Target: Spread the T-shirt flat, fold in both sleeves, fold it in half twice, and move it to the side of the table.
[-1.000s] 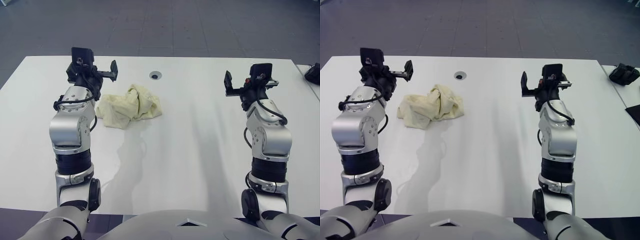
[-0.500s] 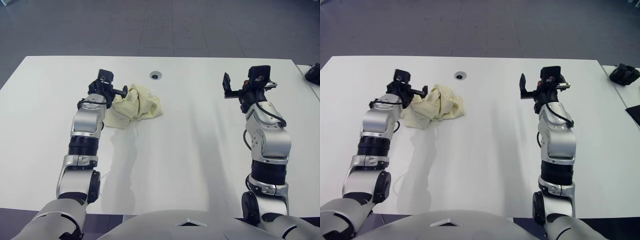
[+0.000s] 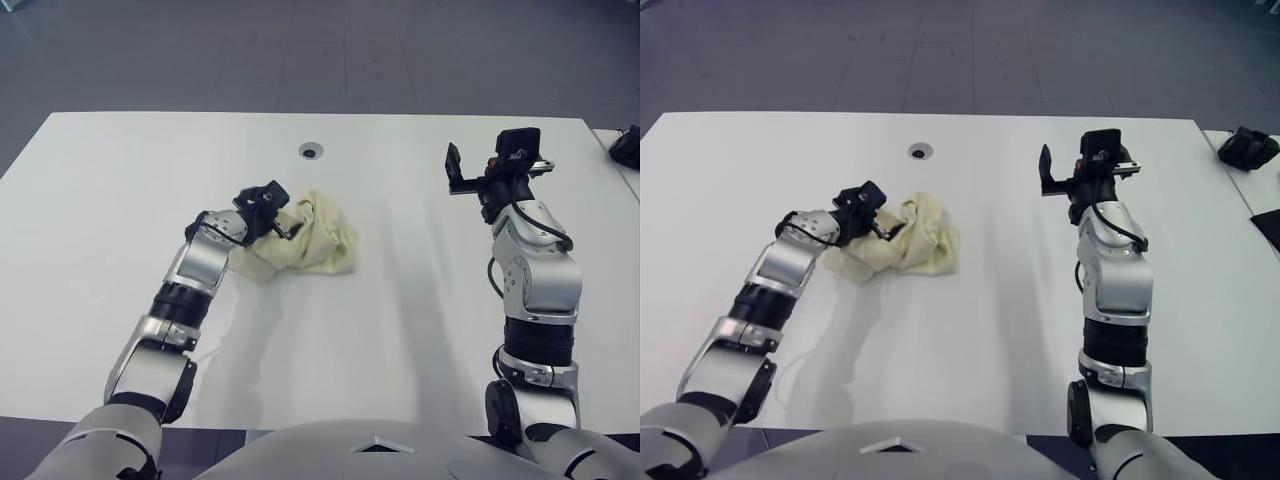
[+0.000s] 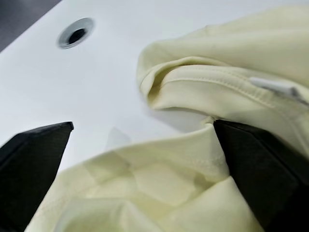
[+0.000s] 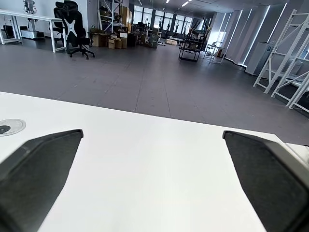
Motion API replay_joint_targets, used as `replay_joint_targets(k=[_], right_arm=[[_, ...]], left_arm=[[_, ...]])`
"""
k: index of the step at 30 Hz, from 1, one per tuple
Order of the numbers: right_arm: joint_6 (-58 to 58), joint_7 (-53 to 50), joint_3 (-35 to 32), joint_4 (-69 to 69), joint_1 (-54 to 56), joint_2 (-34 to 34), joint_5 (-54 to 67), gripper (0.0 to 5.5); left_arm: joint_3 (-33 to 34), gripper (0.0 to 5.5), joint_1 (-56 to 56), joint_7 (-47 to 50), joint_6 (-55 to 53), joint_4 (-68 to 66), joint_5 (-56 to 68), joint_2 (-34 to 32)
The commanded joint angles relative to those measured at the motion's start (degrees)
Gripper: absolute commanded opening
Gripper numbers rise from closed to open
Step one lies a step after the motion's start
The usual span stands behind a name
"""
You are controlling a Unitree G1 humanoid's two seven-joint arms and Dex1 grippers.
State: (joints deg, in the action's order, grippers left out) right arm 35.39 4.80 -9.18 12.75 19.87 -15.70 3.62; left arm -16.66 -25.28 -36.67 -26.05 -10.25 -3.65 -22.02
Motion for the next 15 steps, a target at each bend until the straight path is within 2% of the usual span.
replay_joint_targets(k=[1,4,11,15], right_arm=[[0.49,0.44,0.06,1.12,-1.04,-0.84,-0.23,5.37],[0.69,0.26,0.31,1.69,-1.58,-0.49,-0.27,5.37],[1.52,0.23,0.37,2.87,-2.81,-0.51,-0.13,5.37],[1.39,0.49,1.01,2.43,-2.83,-0.32,-0.10,5.37]], left_arm=[[-0.82,5.40,2.82,-3.94,-4.52,7.47,1.72,-1.96],[1.56,5.40,1.93,-5.69,-5.10,10.79,3.00,-4.03],[13.36,5.40,-4.51,-10.19,-12.89,18.08,12.97,-9.92],[10.91,5.40,-2.51,-19.78,-22.89,24.30,18.69,-19.26]])
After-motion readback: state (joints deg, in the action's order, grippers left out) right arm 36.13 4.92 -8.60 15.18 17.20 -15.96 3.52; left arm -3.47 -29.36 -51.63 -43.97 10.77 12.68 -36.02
